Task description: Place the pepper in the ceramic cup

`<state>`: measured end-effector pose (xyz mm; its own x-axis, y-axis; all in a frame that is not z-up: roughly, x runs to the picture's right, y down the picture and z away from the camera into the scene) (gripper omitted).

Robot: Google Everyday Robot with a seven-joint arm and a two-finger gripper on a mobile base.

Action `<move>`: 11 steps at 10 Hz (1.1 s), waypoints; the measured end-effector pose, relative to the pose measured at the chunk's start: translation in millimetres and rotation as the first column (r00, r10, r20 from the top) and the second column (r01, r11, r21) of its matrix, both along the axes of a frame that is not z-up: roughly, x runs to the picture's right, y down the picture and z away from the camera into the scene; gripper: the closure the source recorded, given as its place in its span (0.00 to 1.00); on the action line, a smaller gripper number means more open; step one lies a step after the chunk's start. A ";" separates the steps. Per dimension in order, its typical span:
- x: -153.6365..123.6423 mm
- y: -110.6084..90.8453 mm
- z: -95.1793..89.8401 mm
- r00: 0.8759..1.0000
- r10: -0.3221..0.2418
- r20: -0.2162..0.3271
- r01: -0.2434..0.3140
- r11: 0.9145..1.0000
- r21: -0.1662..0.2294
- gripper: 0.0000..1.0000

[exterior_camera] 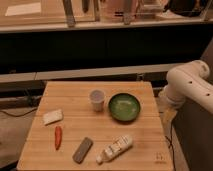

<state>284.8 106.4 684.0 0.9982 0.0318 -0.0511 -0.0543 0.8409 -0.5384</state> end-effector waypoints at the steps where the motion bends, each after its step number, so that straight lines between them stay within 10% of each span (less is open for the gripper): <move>1: 0.0 0.0 0.0 1.000 0.000 0.000 0.000 1.000 0.000 0.20; 11: 0.0 0.0 0.0 1.000 0.000 0.000 0.000 1.000 0.000 0.20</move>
